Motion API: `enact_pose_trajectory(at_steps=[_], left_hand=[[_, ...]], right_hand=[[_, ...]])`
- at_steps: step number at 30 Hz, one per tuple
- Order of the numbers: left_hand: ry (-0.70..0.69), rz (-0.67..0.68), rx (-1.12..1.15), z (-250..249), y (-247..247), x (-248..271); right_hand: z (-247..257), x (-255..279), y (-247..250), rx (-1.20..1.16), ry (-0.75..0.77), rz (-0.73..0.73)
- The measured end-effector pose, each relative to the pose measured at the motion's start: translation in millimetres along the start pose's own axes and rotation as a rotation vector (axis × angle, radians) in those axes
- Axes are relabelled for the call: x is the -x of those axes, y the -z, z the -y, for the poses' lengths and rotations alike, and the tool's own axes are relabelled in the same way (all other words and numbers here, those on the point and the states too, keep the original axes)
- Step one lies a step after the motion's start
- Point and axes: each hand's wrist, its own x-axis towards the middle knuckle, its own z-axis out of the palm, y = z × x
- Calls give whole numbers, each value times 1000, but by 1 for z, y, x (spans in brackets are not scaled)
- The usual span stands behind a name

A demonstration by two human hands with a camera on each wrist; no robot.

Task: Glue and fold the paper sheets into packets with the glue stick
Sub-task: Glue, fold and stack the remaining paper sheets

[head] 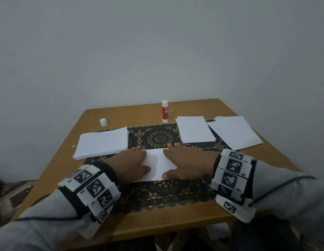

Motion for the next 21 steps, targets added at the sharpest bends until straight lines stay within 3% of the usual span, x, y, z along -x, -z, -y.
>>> enact_pose_trajectory(at_steps=[5,10,17,21], left_hand=[[-103,58,72,-5,2,5],[-27,52,29,0,0,1],[-102,58,76,-4,1,3],[-23,58,15,0,-2,-2]], right_hand=[[0,-2,-1,7,1,-6],[3,-4,-3,28,-16,0],[2,-5,-5,29,-7,-18],[2,-5,-5,26,-11,-18]])
